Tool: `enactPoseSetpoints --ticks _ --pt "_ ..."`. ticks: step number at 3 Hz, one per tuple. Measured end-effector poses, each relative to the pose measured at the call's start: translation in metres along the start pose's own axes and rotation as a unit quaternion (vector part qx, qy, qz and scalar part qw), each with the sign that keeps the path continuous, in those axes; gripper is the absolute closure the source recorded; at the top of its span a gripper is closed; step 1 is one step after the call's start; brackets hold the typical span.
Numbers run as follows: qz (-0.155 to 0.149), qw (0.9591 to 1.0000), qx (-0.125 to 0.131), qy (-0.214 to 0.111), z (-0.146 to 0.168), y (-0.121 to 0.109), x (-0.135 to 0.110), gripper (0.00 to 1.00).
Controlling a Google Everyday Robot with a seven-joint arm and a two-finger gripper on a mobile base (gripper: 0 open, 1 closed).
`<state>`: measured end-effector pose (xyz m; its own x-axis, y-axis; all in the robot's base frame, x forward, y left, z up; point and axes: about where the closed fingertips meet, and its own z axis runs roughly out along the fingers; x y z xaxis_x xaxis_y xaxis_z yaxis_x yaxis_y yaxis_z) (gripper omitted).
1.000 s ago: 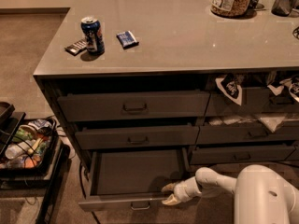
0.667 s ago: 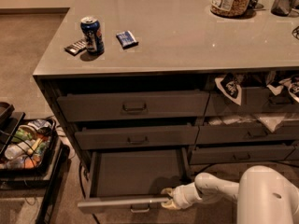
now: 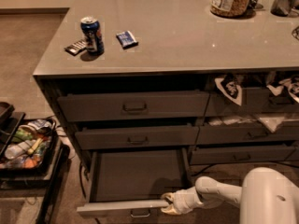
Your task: Open bottom drawer
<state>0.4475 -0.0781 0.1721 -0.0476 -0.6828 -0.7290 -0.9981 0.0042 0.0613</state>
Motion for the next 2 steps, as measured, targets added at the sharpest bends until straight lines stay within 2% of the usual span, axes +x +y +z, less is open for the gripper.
enactPoseSetpoints --ticks 1,2 --pt "0.000 1.0000 0.000 0.000 -0.003 0.001 0.001 1.00" --pt "0.003 1.0000 -0.005 -0.001 0.001 0.014 0.000 1.00"
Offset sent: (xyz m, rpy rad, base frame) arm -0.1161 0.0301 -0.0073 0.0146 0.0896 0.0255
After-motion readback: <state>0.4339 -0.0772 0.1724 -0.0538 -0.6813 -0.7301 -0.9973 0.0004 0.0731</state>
